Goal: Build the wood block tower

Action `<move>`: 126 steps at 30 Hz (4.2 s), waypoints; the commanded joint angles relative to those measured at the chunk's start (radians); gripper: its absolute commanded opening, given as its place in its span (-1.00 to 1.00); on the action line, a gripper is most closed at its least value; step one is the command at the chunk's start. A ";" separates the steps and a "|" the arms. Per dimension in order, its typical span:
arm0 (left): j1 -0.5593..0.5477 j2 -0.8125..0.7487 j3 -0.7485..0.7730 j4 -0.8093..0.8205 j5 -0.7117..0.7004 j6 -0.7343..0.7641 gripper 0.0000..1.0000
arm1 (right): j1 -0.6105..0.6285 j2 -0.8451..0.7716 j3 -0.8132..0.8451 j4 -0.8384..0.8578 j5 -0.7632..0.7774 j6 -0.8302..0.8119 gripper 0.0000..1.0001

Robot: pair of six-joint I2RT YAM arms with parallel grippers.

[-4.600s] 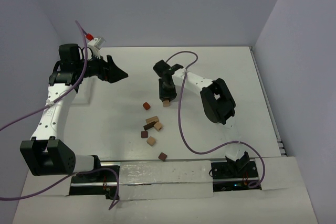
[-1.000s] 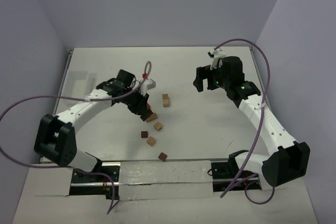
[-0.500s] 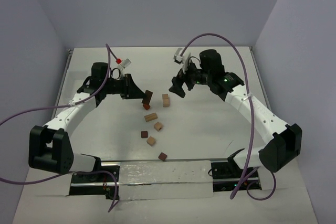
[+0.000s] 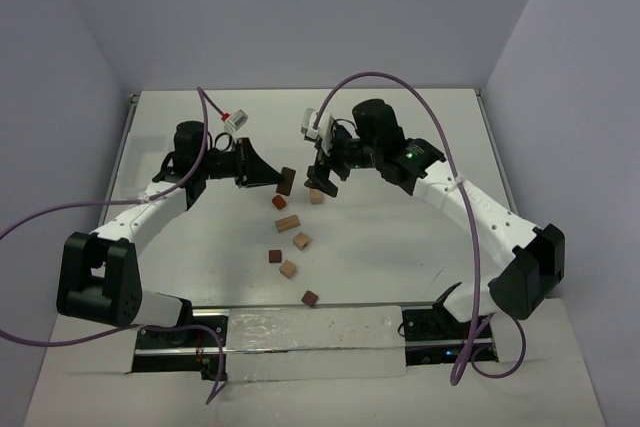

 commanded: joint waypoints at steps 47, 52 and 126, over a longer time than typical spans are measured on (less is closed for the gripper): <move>0.007 -0.020 -0.038 0.209 0.012 -0.165 -1.00 | 0.162 0.162 0.129 0.011 0.082 -0.090 0.95; 0.005 -0.022 -0.035 0.209 0.013 -0.171 -1.00 | 0.163 0.170 0.134 0.016 0.091 -0.089 0.81; 0.434 0.181 0.346 -0.477 0.147 0.432 0.98 | -0.098 0.750 0.564 -0.545 0.001 -0.564 -0.67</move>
